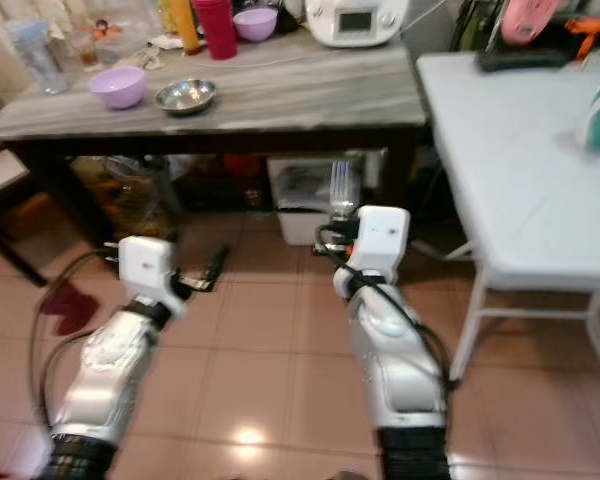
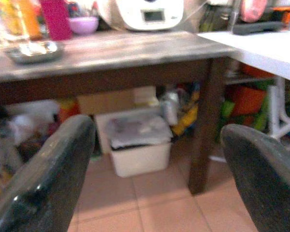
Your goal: Setting the table
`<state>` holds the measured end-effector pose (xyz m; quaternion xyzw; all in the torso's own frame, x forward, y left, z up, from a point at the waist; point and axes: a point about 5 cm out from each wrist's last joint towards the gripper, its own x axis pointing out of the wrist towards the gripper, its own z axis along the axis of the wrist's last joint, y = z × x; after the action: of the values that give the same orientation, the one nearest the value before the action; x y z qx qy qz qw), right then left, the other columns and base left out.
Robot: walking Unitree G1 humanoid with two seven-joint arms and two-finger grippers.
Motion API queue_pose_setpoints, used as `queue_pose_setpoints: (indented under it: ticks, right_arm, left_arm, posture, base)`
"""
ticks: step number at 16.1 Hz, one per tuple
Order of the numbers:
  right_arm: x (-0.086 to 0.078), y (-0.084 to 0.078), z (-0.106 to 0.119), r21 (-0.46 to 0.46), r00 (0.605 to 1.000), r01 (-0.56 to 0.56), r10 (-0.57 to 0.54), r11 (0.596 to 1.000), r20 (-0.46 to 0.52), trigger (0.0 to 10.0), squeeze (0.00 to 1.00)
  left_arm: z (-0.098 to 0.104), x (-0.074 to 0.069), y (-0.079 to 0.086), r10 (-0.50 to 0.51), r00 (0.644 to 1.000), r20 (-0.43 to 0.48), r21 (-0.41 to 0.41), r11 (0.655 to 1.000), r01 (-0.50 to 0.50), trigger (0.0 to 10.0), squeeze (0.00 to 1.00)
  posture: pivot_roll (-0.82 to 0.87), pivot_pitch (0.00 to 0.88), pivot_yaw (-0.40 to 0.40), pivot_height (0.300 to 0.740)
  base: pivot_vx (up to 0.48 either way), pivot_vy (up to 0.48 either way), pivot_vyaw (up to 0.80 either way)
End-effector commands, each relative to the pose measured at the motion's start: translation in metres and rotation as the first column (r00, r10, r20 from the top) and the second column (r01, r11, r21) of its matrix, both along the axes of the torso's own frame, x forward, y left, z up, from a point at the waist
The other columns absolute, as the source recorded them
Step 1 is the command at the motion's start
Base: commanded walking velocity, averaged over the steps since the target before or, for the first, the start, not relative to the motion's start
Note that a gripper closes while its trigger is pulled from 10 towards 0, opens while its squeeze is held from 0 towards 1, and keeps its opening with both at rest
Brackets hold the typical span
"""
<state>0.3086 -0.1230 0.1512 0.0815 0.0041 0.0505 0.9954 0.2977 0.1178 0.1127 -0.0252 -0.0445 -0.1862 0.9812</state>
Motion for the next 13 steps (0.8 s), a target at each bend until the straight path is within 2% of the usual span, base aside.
queue_pose_setpoints:
  ticks: [1, 6, 9, 13]
  right_arm:
    - [-0.0003, 0.0057, 0.0047, 0.015, 1.0, -0.013, 0.012, 1.0, 0.02, 10.0, 0.0]
    - [-0.0004, 0.0071, 0.0037, 0.017, 1.0, -0.018, 0.017, 1.0, 0.016, 10.0, 0.0]
    - [-0.0003, 0.0071, 0.0029, 0.019, 1.0, -0.018, 0.018, 1.0, 0.014, 10.0, 0.0]
    - [-0.0001, 0.0072, 0.0029, 0.02, 1.0, -0.016, 0.016, 1.0, 0.016, 10.0, 0.0]
  left_arm:
    - [0.0023, 0.0022, 0.0087, 0.023, 1.0, 0.009, 0.023, 0.999, -0.023, 10.0, 0.0]
    - [0.0016, 0.0017, 0.0091, 0.025, 1.0, 0.007, 0.021, 0.999, -0.025, 10.0, 0.0]
    - [0.0049, 0.0006, 0.0088, 0.022, 0.999, 0.041, 0.029, 0.999, -0.023, 10.0, 0.0]
    - [0.0062, 0.0018, 0.0118, 0.012, 0.999, 0.032, 0.011, 1.0, -0.012, 10.0, 0.0]
  posture:
    - [-0.17, 0.07, 0.08, 0.74]
    - [-0.17, 0.074, 0.078, 0.74]
    - [-0.17, 0.073, 0.079, 0.74]
    - [-0.17, 0.072, 0.082, 0.74]
  base:
    - [0.0, 0.48, 0.0]
    - [0.0, 0.48, 0.0]
    - [0.0, 0.0, 0.0]
    - [0.0, 0.0, 0.0]
